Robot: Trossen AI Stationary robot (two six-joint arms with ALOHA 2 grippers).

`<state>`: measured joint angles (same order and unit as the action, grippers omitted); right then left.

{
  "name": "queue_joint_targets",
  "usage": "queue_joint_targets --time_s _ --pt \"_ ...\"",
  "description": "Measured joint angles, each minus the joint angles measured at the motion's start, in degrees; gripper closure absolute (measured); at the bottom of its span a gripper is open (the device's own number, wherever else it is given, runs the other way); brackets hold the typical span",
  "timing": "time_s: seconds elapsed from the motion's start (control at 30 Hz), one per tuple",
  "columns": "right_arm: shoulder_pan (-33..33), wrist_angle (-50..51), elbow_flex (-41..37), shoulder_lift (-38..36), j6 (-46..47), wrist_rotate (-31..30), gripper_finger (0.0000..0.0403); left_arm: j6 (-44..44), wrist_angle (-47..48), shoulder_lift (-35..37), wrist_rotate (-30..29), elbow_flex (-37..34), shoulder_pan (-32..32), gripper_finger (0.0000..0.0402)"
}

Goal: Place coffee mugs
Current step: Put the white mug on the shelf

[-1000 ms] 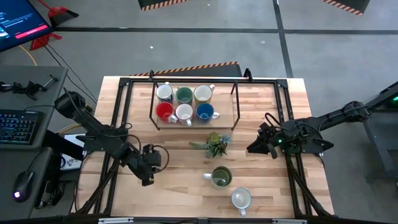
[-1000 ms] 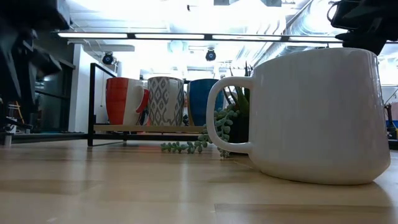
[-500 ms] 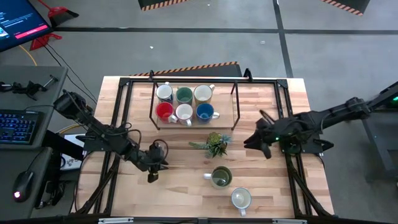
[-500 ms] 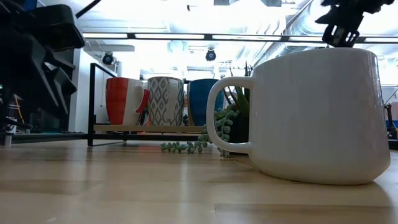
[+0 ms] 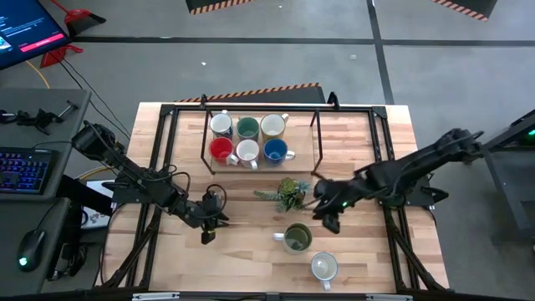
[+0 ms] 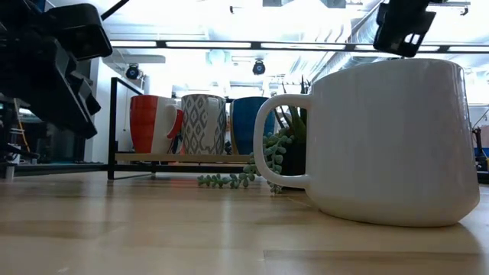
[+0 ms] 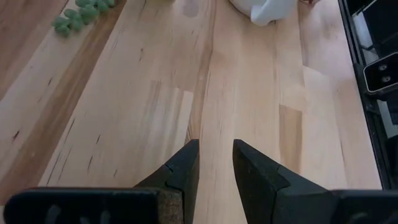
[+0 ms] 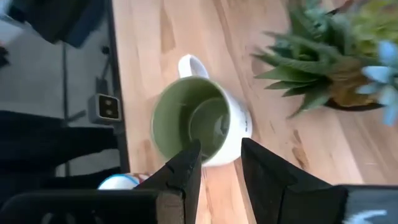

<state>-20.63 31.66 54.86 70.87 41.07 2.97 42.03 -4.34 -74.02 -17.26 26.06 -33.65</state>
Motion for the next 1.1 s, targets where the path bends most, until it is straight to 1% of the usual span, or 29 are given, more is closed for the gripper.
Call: queue_joint_targets --time_s 0.13,0.27,0.33,0.4,0.6,0.77,0.97,1.1 --pt "-1.81 0.92 3.66 7.45 0.75 -0.98 0.0304 1.65 -0.04 0.0 0.03 0.0 0.0 0.0314" --pt "-3.04 4.82 7.68 14.1 0.9 -1.29 0.0304 2.31 -0.07 0.0 0.04 0.0 0.0 0.0314" --pt "-3.46 6.05 9.48 16.9 0.9 -2.56 0.0304 2.31 -0.19 0.0 0.04 0.0 0.0 0.0314" --pt "-3.72 7.15 10.98 19.02 0.79 -4.44 0.0304 2.33 -0.35 0.0 0.04 0.0 0.0 0.0314" --pt "-3.91 7.07 14.09 22.85 -1.57 -6.43 0.0304 2.35 -1.07 0.0 0.07 0.0 0.0 0.0314" --pt "-3.92 6.62 14.55 23.37 -8.96 -10.01 0.0304 2.35 -2.51 0.0 0.09 0.0 0.0 0.0314" --pt "-3.91 5.87 14.55 23.37 -22.22 -10.17 0.0304 2.18 -2.69 0.0 0.09 0.0 0.0 0.0314" --pt "-3.91 2.75 14.55 23.37 -29.96 -9.96 0.0304 1.83 -2.67 0.0 0.09 0.0 0.0 0.0314"
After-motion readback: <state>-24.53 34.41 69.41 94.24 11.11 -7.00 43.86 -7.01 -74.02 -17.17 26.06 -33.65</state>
